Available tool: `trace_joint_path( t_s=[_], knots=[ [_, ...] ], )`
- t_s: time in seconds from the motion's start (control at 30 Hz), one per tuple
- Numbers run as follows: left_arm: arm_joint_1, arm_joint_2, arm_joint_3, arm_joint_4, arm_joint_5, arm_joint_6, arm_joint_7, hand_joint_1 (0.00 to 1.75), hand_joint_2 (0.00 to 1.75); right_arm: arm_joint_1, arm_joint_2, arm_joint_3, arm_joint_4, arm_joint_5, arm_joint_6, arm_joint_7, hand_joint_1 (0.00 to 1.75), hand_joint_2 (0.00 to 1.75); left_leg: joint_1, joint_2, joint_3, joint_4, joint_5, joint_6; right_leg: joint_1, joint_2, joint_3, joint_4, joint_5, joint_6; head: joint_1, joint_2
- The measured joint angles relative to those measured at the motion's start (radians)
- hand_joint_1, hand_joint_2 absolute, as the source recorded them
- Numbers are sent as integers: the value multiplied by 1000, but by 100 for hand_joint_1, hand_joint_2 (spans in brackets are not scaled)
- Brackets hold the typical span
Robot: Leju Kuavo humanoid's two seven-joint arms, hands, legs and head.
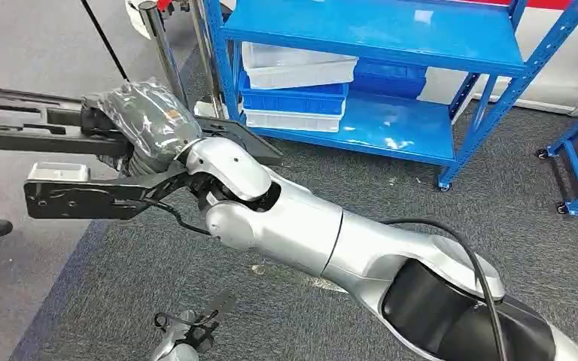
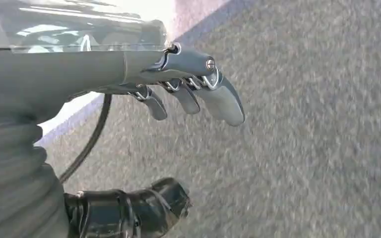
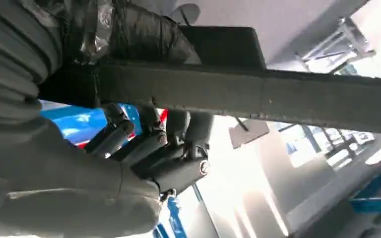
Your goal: Take the parts from the cabinet and place them on the table.
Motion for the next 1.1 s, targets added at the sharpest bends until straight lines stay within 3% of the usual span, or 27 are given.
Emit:
trace_joint_path(
  t_s=[0.03, 0.07, 0.17, 0.2, 0.23, 0.27, 0.3, 0.33, 0.37, 0.4, 0.47, 0.5, 0.53, 0.57, 0.6, 0.7, 0.73, 0.77, 0.8, 0.83, 0.87, 0.9, 0.93, 1.0, 1.03, 1.07, 1.1],
  knots=[
    [1, -6, -4, -2, 0, 2, -3, 0, 175, -7, 2, 0, 0, 5, 1, 0, 175, 175, 2, -7, -14, 4, 11, -8, -6, 54, 66, -89, -43, -2, 1, 0],
    [-1, -12, -7, -3, 0, 4, -4, 0, 175, -12, 5, 0, -3, 11, 2, -2, 175, 175, -2, -15, -22, 9, 24, -15, -6, 75, 106, -178, -78, -4, 0, 0],
    [4, -23, -13, -5, -1, 7, -4, 0, 175, -20, 7, 0, -2, 24, 11, -25, 175, 175, 2, -49, -29, -25, 77, -37, 5, 42, 81, -159, -48, -12, 1, 0],
    [7, -24, -14, -5, -1, 7, -4, 0, 175, -20, 6, 0, -1, 28, 14, -27, 175, 175, 2, -35, -38, -32, 75, -39, -9, 23, 69, -165, -33, -26, 2, 0],
    [9, -28, -15, -5, -1, 7, -4, 0, 175, -21, 7, 0, -1, 33, 18, -31, 175, 175, -3, 8, -55, -6, 22, -39, -6, 10, 56, -165, -19, -35, -7, 0],
    [10, -29, -16, -5, -1, 7, -4, 0, 175, -21, 6, 0, -1, 38, 19, -33, 175, 175, -3, 35, -73, 49, -46, -40, -2, -5, 43, -165, -8, -47, -5, 0],
    [8, -31, -16, -5, -1, 7, -5, 0, 175, -21, 6, 0, -1, 41, 19, -34, 175, 175, -2, 49, -88, 127, -113, -43, 2, -19, 29, -164, 4, -49, -8, 0],
    [6, -32, -16, -5, -1, 7, -5, 0, 175, -21, 6, 0, -1, 42, 21, -34, 175, 175, -2, 54, -101, 203, -156, -46, 4, -35, 16, -163, 15, -51, -7, 0],
    [6, -34, -16, -5, -1, 7, -5, 0, 175, -21, 6, 0, -1, 43, 21, -36, 175, 175, -2, 55, -109, 272, -169, -50, 6, -50, 1, -162, 25, -52, -10, 0],
    [7, -34, -16, -5, -1, 7, -5, 0, 175, -21, 6, 0, -1, 44, 21, -35, 175, 175, -2, 55, -103, 317, -146, -52, 9, -66, -16, -161, 36, -52, -9, 0],
    [8, -34, -16, -5, -1, 7, -5, 0, 175, -21, 6, 0, -1, 44, 21, -36, 175, 175, -2, 59, -38, 290, -68, -49, 13, -95, -50, -156, 56, -51, -10, 0],
    [6, -35, -16, -5, -1, 7, -5, 0, 175, -22, 6, 0, -1, 44, 21, -35, 175, 175, -5, 74, 22, 230, -60, -45, 15, -105, -63, -153, 65, -49, -9, 0],
    [4, -36, -16, -8, 4, 7, -5, 0, 175, -23, 8, 0, -3, 45, 22, -36, 175, 175, -10, 117, 106, 141, -95, -36, 17, -115, -67, -148, 71, -47, -10, 0],
    [-1, -38, -16, -9, 41, -5, -10, 0, 175, -29, 4, -2, -4, 58, 37, -32, 175, 175, -22, 143, 185, 37, -150, -32, 22, -125, -74, -147, 75, -43, -9, 0],
    [-7, -45, -14, -10, 96, -23, -15, 0, 175, -32, -8, -5, -11, 77, 66, -30, 175, 175, -27, 135, 192, -6, -166, -20, 21, -142, -75, -148, 84, -36, -8, 0],
    [12, -57, 18, -10, 211, -69, -10, 0, 175, -26, -73, -41, -61, 103, 153, -67, 175, 175, -31, 102, 167, -13, -130, 4, 22, -177, -75, -163, 114, -20, -6, 0],
    [24, -61, 29, -9, 224, -78, -8, 0, 175, -24, -100, -62, -73, 109, 170, -80, 175, 175, -23, 95, 160, -17, -114, 10, 12, -130, -83, -150, 83, -8, -5, 0],
    [30, -62, 35, -9, 236, -87, -7, 0, 175, -25, -124, -83, -84, 118, 179, -89, 175, 175, -22, 86, 142, -17, -100, 20, 12, -74, -97, -106, 16, -4, -3, 0],
    [30, -64, 43, -9, 245, -107, -2, 0, 175, -26, -139, -100, -92, 127, 179, -95, 175, 175, -22, 73, 124, -16, -86, 28, 11, -47, -115, -38, -52, -2, 2, 0],
    [28, -65, 50, -9, 255, -141, 9, 0, 175, -27, -154, -114, -93, 134, 175, -106, 175, 175, -23, 60, 108, -16, -73, 30, 12, -32, -131, 34, -101, -1, 3, 0],
    [26, -64, 54, -9, 267, -183, 24, 0, 175, -29, -171, -125, -92, 135, 169, -130, 175, 175, -25, 49, 90, -15, -60, 30, 12, -23, -141, 96, -126, -1, 2, 0],
    [25, -58, 63, -9, 278, -220, 34, 0, 175, -33, -190, -135, -90, 135, 160, -157, 175, 175, -25, 35, 71, -13, -45, 29, 12, -21, -139, 131, -115, -1, 2, 0],
    [25, -53, 71, -9, 284, -233, 39, 0, 175, -38, -201, -144, -88, 134, 151, -179, 175, 175, -24, 24, 53, -10, -33, 28, 11, -21, -121, 129, -80, -1, 2, 0],
    [24, -42, 85, -9, 291, -245, 39, 0, 175, -51, -221, -164, -82, 133, 137, -203, 175, 175, -21, -3, 16, -1, -9, 19, 6, -7, -30, 24, -9, -4, 2, 0],
    [24, -37, 89, -9, 292, -248, 39, 0, 175, -57, -229, -173, -78, 133, 136, -203, 175, 175, -18, -14, 5, 2, 2, 14, 1, 28, 27, -53, -12, -6, 2, 0],
    [22, -33, 95, -10, 293, -248, 37, 0, 175, -62, -234, -183, -75, 133, 135, -204, 175, 175, -22, -23, -10, 3, 10, 7, 0, 73, 76, -132, -49, -8, 3, 0],
    [23, -32, 100, -10, 293, -248, 36, 0, 175, -66, -241, -193, -73, 133, 132, -206, 175, 175, -20, -32, -15, 3, 24, 2, -2, 71, 88, -164, -63, -9, -1, 0]
  ],
)
